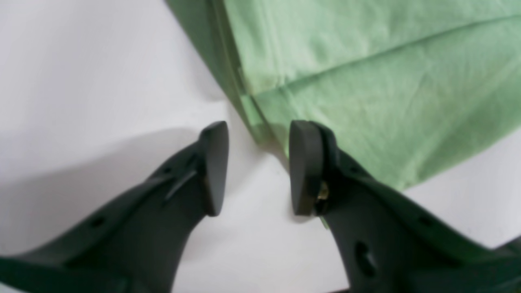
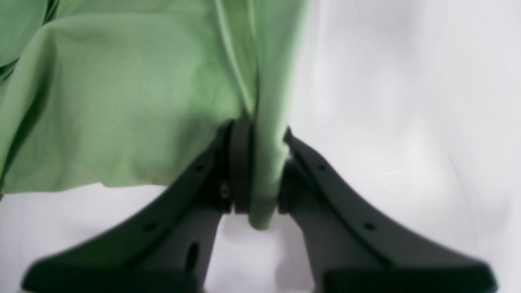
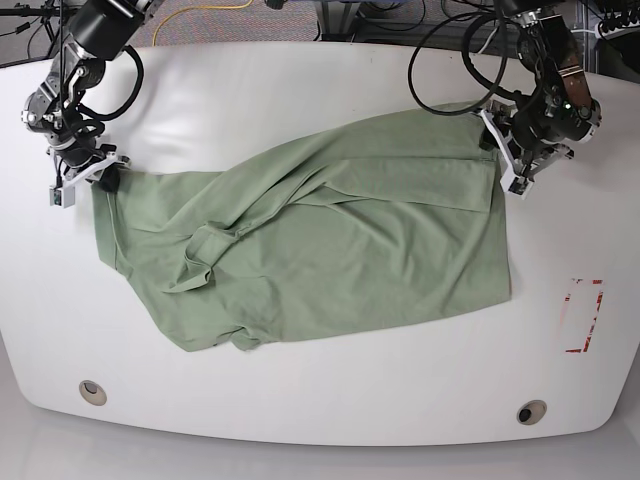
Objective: Fold the T-shirt properly
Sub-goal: 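Grasp the polo's corners with both grippers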
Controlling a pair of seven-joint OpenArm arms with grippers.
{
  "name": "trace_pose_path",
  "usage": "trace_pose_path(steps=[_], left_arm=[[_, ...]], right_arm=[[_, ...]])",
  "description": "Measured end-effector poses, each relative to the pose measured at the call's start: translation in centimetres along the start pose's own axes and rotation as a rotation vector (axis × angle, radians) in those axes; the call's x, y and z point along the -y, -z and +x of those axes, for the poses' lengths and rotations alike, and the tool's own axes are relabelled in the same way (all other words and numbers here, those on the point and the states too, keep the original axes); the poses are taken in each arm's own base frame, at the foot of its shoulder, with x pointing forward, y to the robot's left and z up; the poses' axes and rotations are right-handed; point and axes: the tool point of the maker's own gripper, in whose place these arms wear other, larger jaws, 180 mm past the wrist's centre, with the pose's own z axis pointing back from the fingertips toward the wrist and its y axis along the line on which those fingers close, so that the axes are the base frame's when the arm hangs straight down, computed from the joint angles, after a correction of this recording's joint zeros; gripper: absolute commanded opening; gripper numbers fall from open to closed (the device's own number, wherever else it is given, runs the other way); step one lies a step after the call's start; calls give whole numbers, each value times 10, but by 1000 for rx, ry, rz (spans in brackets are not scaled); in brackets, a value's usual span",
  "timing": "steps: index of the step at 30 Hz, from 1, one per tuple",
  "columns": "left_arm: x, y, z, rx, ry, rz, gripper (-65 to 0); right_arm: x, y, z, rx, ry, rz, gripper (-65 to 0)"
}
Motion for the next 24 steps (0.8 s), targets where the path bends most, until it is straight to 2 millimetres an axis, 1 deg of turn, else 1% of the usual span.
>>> trace_pose_path(steps=[4,7,11,17,22,24], left_arm=[[5,1,1,5,-5,-22,-258],[5,1,0,-3,-4,-22,-224],[4,1,-4,-22,-4,-20,-214],[5,1,-4,-21,-5,-22,-212],[7,9,-12,-46,-23,-45,-215],[6,12,-9,-33,-27,-54,-215]], right_arm=[[0,0,0,0,0,0,-568],[0,0,0,1,1,1,-569],[0,0,0,1,1,1,-569],[0,0,0,0,0,0,-569],[0,0,0,0,0,0,-569],[0,0,0,0,0,0,-569]])
